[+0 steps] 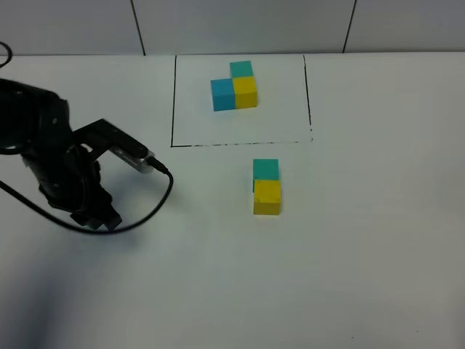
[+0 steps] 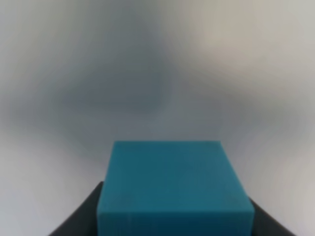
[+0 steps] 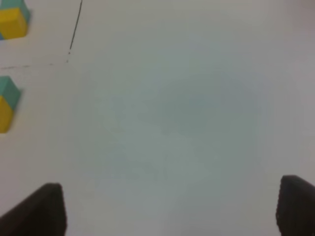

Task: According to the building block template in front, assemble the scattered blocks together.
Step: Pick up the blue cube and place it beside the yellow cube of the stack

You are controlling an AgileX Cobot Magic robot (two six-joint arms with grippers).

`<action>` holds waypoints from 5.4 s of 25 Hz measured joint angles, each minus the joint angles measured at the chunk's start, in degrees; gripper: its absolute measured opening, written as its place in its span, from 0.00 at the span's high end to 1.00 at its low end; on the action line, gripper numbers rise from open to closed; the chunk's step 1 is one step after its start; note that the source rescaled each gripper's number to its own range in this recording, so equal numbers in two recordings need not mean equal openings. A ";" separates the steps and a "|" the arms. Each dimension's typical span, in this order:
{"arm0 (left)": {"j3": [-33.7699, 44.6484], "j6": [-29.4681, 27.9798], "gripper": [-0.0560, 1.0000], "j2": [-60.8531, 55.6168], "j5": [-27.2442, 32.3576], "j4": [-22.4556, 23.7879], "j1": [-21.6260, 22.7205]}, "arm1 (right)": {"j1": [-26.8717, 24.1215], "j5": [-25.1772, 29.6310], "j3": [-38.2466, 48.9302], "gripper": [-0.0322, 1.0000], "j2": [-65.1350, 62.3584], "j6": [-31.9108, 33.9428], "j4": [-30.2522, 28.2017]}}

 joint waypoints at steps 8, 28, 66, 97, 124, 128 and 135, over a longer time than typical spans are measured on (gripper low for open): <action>-16.30 31.57 0.95 11.17 0.59 -6.40 -8.52 | 0.00 0.00 0.00 0.26 0.00 0.05 0.00; -30.23 41.01 0.95 24.12 6.25 -8.81 -17.34 | 0.00 0.00 0.00 0.26 0.00 0.00 0.00; -33.58 34.49 0.95 25.94 4.86 -8.57 -20.28 | 0.00 0.00 0.00 0.26 0.00 0.04 0.00; -33.58 35.65 0.95 25.94 4.86 -9.47 -20.28 | 0.00 0.00 0.00 0.26 0.00 0.04 0.00; -33.58 37.02 0.95 25.94 4.86 -9.49 -20.28 | 0.00 0.00 0.00 0.26 0.00 0.04 0.00; -33.58 37.02 0.95 25.94 4.86 -9.49 -20.28 | 0.00 0.00 0.00 0.26 0.00 -0.02 0.00; -33.58 37.10 0.81 25.94 4.86 -9.49 -20.28 | 0.00 0.00 0.00 0.26 0.00 -0.02 0.00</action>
